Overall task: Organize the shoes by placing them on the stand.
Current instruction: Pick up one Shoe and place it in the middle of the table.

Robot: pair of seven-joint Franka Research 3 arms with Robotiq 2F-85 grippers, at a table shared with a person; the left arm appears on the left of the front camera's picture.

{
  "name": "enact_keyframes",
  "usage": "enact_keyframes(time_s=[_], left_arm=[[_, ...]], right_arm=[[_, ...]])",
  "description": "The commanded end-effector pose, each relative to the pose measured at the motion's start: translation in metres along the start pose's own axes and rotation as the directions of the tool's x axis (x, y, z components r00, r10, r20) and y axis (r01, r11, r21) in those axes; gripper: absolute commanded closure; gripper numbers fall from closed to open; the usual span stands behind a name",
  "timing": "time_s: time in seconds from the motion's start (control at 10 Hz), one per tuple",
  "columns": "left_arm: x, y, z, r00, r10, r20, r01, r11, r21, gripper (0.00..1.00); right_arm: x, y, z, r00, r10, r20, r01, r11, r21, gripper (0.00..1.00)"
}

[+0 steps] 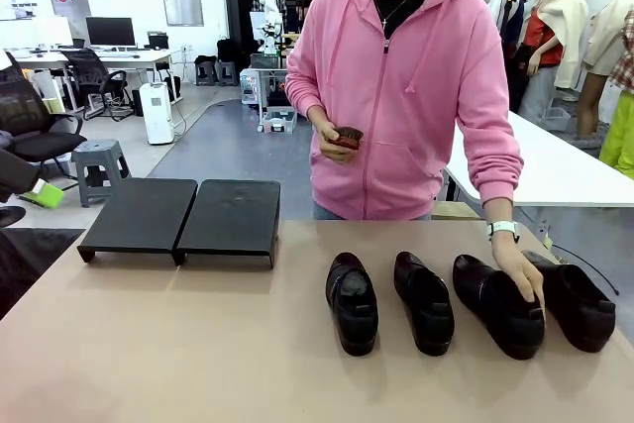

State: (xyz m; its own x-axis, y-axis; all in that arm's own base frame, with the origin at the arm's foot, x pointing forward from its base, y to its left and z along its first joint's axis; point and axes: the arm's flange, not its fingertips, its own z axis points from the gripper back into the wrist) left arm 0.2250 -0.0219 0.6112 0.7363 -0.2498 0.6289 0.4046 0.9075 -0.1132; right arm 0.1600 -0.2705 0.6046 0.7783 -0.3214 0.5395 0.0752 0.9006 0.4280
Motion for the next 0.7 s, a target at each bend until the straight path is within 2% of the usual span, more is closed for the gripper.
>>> enact_keyframes(time_s=[0.0,0.1,0.2,0.4,0.5,0.6], left_arm=[[0.001,-0.001,-0.001,1.0,0.004,0.011,-0.004,1.0,-0.014,0.0],[0.001,-0.001,-0.001,1.0,0.004,0.011,-0.004,1.0,-0.014,0.0],[0.001,-0.001,-0.001,1.0,0.004,0.011,-0.004,1.0,-0.014,0.0],[0.001,-0.001,-0.001,1.0,0.004,0.011,-0.004,1.0,-0.014,0.0],[0.001,-0.001,-0.001,1.0,0.004,0.011,-0.004,1.0,-0.014,0.0],[0.001,-0.001,-0.001,1.0,0.004,0.011,-0.004,1.0,-0.014,0.0]], right_arm=[[0.009,0.03,-0.025,0.997,0.071,0.005,-0.072,0.997,0.005,0.0],[0.014,0.054,-0.036,0.99,0.14,0.001,-0.14,0.99,0.001,0.0],[0.019,0.095,-0.054,0.969,0.249,0.001,-0.249,0.969,-0.013,0.0],[0.022,0.196,-0.097,0.864,0.503,0.006,-0.503,0.863,0.051,0.0],[0.016,0.257,-0.132,0.804,0.594,-0.025,-0.59,0.803,0.081,0.0],[0.006,0.303,-0.165,0.774,0.631,-0.052,-0.624,0.774,0.112,0.0]])
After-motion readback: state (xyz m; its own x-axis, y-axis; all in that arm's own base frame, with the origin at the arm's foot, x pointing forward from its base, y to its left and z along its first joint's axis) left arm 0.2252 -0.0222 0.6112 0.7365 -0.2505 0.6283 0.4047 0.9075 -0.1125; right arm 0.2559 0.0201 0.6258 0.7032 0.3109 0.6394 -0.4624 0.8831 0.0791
